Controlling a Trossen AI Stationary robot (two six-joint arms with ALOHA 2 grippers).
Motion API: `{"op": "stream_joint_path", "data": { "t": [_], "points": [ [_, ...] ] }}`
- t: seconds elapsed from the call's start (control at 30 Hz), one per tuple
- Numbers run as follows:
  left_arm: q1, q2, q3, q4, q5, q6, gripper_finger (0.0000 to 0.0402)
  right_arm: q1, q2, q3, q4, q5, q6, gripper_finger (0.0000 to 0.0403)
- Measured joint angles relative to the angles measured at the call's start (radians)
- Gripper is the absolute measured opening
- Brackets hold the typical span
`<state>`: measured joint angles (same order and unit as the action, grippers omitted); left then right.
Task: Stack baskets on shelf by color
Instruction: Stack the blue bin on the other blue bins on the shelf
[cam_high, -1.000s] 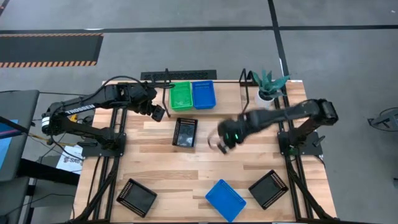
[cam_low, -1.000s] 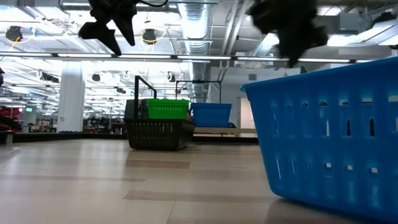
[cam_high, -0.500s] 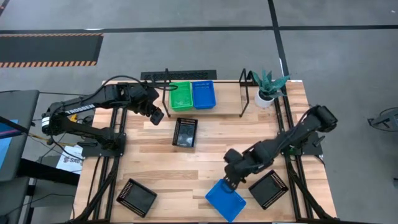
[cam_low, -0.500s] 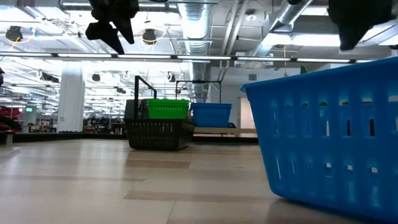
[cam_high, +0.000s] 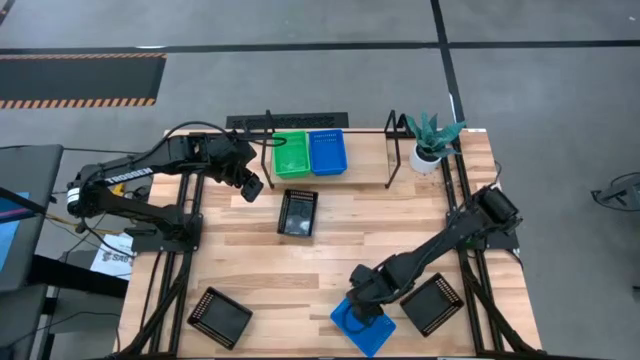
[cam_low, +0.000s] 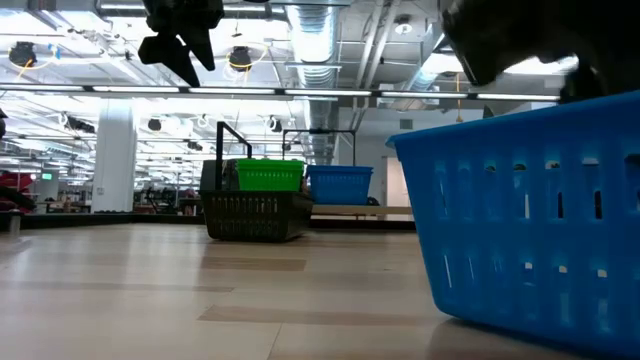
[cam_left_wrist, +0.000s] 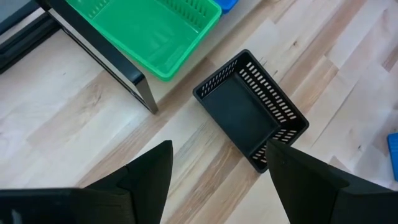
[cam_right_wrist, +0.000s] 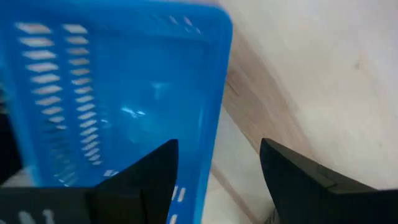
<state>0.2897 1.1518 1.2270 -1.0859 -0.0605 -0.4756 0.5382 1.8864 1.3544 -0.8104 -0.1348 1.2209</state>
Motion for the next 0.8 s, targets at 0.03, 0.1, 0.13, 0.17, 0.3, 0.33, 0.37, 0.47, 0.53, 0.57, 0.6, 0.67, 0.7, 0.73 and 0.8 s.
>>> {"op": "stream_joint_path", "data": {
  "t": [0.03, 0.1, 0.13, 0.17, 0.3, 0.33, 0.37, 0.47, 0.53, 0.57, 0.6, 0.67, 0.7, 0.73, 0.8],
  "points": [
    [0.000, 0.000, 0.000, 0.000, -0.004, -0.002, 0.0244, 0.000, 0.016, 0.000, 0.000, -0.008, -0.005, 0.0250],
    [0.000, 0.000, 0.000, 0.000, -0.005, -0.004, 0.0244, 0.000, 0.044, 0.000, 0.002, -0.017, -0.015, 0.0247],
    [0.000, 0.000, 0.000, 0.000, -0.006, -0.008, 0.0244, -0.001, 0.053, -0.001, 0.003, -0.018, -0.015, 0.0244],
    [0.000, 0.000, 0.000, 0.000, -0.006, -0.014, 0.0244, -0.002, 0.054, -0.002, 0.004, -0.018, -0.014, 0.0236],
    [0.000, 0.000, 0.000, 0.000, -0.006, -0.027, 0.0244, -0.004, 0.054, 0.000, -0.003, -0.016, -0.013, 0.0169],
    [0.000, 0.000, 0.000, 0.000, -0.006, -0.030, 0.0244, -0.006, 0.053, 0.000, -0.014, -0.016, -0.015, 0.0142],
    [0.000, 0.000, 0.000, 0.000, -0.006, -0.032, 0.0244, -0.008, 0.051, 0.000, -0.029, -0.017, -0.018, 0.0113],
    [0.000, 0.000, 0.000, 0.000, -0.006, -0.032, 0.0244, -0.013, 0.050, 0.000, -0.059, -0.016, -0.027, 0.0027],
    [0.000, 0.000, 0.000, 0.000, -0.006, -0.032, 0.0244, -0.024, 0.048, 0.000, -0.069, -0.006, -0.028, 0.0017],
    [0.000, 0.000, 0.000, 0.000, -0.006, -0.031, 0.0244, -0.031, 0.048, 0.000, -0.079, -0.003, -0.028, 0.0019],
    [0.000, 0.000, 0.000, 0.000, -0.006, -0.026, 0.0244, -0.040, 0.047, 0.000, -0.087, -0.003, -0.029, 0.0020],
    [0.000, 0.000, 0.000, 0.000, -0.007, -0.021, 0.0244, -0.064, 0.030, 0.000, -0.122, 0.010, -0.030, 0.0014],
    [0.000, 0.000, 0.000, 0.000, -0.007, -0.020, 0.0244, -0.081, 0.015, 0.000, -0.137, 0.021, -0.036, 0.0011],
    [0.000, 0.000, 0.000, 0.000, -0.007, -0.019, 0.0244, -0.099, -0.002, 0.000, -0.152, 0.038, -0.042, 0.0009],
    [0.000, 0.000, 0.000, 0.000, -0.007, -0.019, 0.0244, -0.144, -0.041, 0.000, -0.182, 0.082, -0.052, 0.0011]
  ]
}}
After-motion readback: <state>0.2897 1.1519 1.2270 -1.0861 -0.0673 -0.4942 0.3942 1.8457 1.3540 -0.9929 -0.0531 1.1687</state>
